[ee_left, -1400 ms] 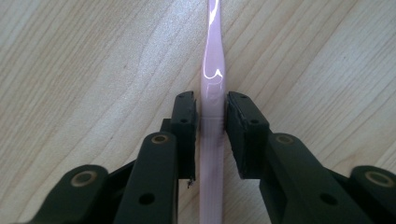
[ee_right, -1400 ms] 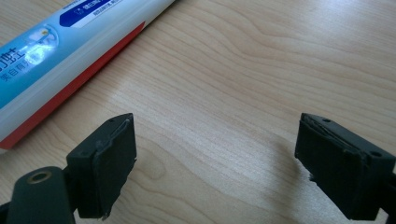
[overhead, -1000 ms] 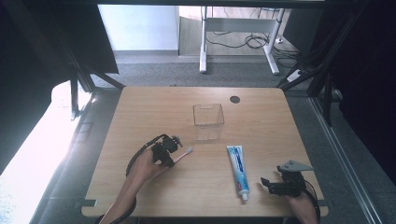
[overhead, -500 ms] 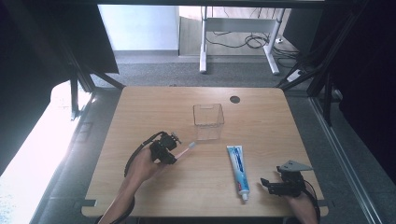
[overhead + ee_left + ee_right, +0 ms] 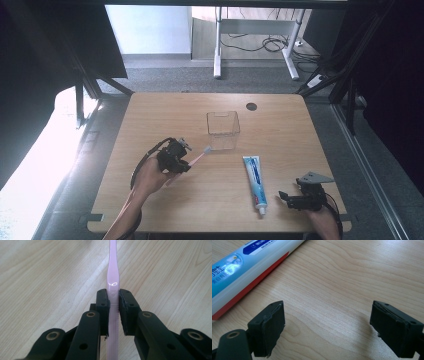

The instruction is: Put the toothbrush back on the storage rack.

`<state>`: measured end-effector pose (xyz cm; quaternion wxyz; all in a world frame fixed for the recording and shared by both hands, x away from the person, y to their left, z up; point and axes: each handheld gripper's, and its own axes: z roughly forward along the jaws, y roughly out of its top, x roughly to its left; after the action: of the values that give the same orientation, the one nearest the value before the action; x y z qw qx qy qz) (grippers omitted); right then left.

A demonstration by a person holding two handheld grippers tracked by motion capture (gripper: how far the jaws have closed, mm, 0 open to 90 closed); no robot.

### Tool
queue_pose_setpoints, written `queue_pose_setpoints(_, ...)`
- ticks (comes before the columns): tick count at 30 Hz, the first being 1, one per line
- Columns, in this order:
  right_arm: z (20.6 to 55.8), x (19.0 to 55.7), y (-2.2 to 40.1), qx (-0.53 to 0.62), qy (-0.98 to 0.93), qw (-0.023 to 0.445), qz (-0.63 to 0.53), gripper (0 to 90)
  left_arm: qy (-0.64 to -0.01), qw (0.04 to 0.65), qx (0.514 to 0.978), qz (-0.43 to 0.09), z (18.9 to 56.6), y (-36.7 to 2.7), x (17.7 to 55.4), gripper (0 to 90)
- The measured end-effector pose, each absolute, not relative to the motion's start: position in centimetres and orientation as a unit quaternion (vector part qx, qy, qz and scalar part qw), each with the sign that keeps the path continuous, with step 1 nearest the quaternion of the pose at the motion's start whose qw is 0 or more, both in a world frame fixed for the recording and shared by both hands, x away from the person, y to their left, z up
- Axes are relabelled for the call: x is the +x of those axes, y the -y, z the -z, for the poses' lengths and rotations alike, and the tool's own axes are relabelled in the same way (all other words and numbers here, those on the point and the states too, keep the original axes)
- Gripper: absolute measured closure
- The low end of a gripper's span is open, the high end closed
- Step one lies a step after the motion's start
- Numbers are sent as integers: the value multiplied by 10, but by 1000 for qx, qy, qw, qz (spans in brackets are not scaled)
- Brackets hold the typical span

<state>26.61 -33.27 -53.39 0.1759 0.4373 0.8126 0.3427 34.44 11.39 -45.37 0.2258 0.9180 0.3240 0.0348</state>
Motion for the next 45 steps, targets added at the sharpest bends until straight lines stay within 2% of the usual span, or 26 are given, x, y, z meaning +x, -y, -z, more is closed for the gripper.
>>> queue_pose_setpoints(11,534,266,333,437,-812,177,-345,130,-319,271,907,-50,434,-116,346,789)
queue_pose_setpoints(31,533,266,333,436,-811,175,-349,125,-313,316,893,-65,411,-110,354,789)
queue_pose_setpoints(45,535,267,331,433,-813,165,-354,26,-312,334,886,-76,397,-101,368,789)
